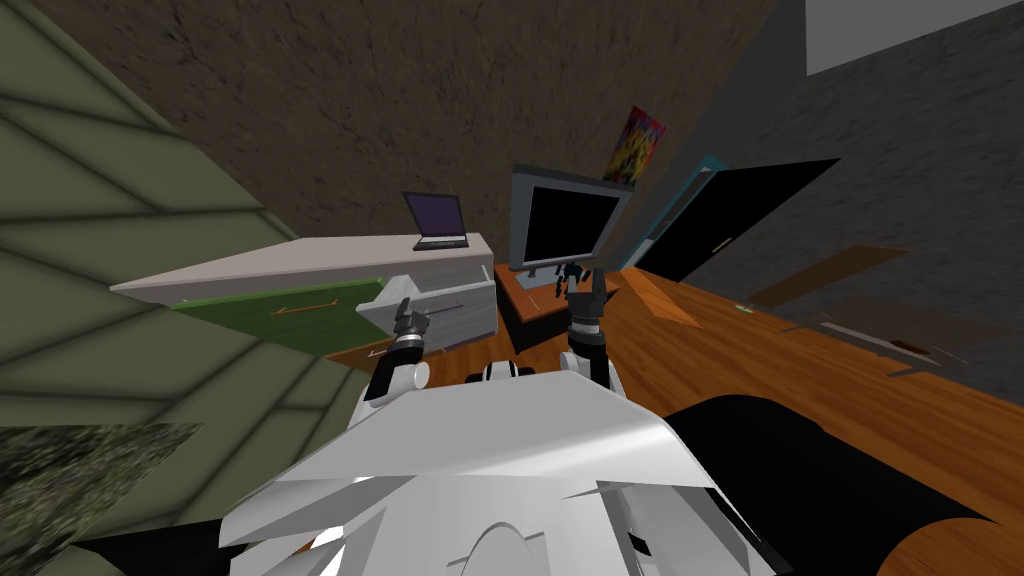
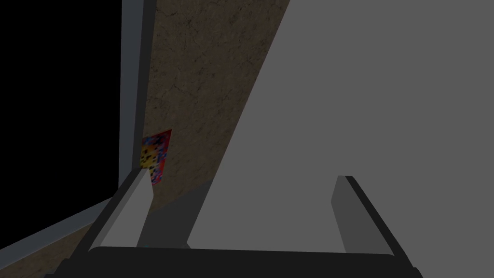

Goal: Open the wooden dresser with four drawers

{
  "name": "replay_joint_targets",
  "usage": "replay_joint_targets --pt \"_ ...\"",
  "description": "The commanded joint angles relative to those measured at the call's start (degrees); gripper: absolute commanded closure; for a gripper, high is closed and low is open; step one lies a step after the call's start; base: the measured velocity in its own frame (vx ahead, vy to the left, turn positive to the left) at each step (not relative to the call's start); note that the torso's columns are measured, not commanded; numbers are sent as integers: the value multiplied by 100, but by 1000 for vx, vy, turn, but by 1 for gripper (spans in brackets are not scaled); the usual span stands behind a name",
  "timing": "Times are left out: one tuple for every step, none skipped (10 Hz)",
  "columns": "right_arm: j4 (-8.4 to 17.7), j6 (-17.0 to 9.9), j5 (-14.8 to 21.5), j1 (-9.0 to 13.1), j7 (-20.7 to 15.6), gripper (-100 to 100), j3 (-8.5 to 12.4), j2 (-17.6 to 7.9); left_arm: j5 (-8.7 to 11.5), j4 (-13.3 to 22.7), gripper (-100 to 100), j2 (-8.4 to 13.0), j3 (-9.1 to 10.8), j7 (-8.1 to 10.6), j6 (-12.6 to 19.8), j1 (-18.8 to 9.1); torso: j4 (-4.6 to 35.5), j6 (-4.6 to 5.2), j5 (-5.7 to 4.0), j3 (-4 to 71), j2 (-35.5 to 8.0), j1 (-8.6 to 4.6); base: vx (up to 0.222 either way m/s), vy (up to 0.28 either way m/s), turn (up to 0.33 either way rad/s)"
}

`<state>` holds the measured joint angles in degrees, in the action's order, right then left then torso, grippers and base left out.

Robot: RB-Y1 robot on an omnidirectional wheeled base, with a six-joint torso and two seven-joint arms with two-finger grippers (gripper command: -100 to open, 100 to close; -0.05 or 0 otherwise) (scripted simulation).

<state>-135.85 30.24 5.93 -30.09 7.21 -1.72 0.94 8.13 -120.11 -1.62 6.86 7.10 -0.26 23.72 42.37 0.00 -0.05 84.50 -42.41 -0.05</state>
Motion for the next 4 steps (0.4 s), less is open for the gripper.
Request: replay_joint_targets --pt "0 0 0 0 0 0 0 0 0 5 0 -1 -1 0 4 5 -3 1 1 5 8 4 0 0 0" --pt "0 0 0 0 0 0 0 0 0 9 0 -1 -2 -1 8 8 -5 0 2 8 13 5 0 0 0" --pt "0 0 0 0 0 0 0 0 -1 10 0 -1 -2 -1 9 10 -7 0 3 9 14 5 0 0 0" --pt "0 0 0 0 0 0 0 0 -1 11 0 -1 -2 -1 10 10 -8 0 4 8 14 5 0 0 0"
